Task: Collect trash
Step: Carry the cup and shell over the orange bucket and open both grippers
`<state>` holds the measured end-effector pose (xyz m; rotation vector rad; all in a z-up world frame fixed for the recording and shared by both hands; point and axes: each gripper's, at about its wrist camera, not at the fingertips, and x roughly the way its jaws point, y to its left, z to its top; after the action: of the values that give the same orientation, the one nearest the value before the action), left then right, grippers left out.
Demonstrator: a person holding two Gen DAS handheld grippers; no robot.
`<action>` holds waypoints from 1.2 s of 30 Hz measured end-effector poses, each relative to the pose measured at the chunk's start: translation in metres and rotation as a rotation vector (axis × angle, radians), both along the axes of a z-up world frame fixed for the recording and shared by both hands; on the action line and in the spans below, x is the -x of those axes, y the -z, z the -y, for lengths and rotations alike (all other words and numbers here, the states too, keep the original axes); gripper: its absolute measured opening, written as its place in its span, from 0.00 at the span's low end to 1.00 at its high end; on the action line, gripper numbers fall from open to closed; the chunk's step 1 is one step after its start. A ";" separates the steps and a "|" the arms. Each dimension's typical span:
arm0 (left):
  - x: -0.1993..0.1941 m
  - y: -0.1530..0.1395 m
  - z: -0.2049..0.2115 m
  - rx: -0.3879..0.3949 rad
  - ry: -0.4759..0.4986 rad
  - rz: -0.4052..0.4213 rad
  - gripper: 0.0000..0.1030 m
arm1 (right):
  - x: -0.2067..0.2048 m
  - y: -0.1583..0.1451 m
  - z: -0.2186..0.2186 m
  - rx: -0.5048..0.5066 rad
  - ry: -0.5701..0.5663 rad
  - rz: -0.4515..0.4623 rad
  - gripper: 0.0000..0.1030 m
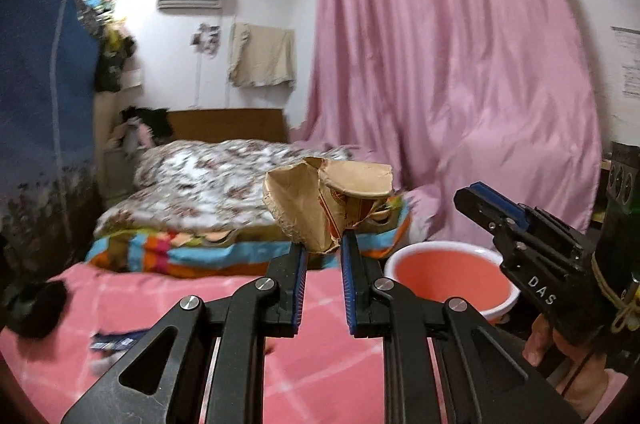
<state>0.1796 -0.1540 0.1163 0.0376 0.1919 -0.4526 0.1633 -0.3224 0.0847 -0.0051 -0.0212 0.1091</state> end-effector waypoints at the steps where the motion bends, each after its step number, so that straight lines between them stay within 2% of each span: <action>1: -0.004 -0.001 0.010 -0.006 0.022 0.008 0.13 | 0.000 0.000 0.006 -0.009 0.020 -0.001 0.26; 6: -0.033 -0.002 0.057 0.006 0.119 -0.029 0.13 | -0.007 0.003 0.051 -0.092 0.137 -0.040 0.26; 10: -0.058 0.007 0.098 -0.039 0.195 -0.090 0.13 | -0.019 0.011 0.087 -0.169 0.202 -0.114 0.26; 13: -0.079 0.020 0.130 -0.082 0.235 -0.189 0.13 | -0.030 0.018 0.108 -0.207 0.233 -0.183 0.26; 15: -0.094 0.029 0.145 -0.071 0.279 -0.272 0.13 | -0.037 0.024 0.118 -0.221 0.240 -0.231 0.26; 20: -0.126 0.054 0.180 -0.109 0.302 -0.434 0.13 | -0.058 0.047 0.137 -0.246 0.263 -0.377 0.27; 27: -0.147 0.085 0.196 -0.119 0.311 -0.584 0.13 | -0.077 0.073 0.158 -0.289 0.265 -0.491 0.27; 34: -0.156 0.096 0.203 -0.127 0.315 -0.644 0.15 | -0.081 0.083 0.164 -0.315 0.266 -0.535 0.29; 36: -0.157 0.097 0.201 -0.121 0.309 -0.653 0.17 | -0.081 0.083 0.165 -0.322 0.265 -0.537 0.34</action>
<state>0.3367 -0.3550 0.0190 0.0373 0.8639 -0.7530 0.2447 -0.4875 0.0020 0.3419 0.4972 -0.1612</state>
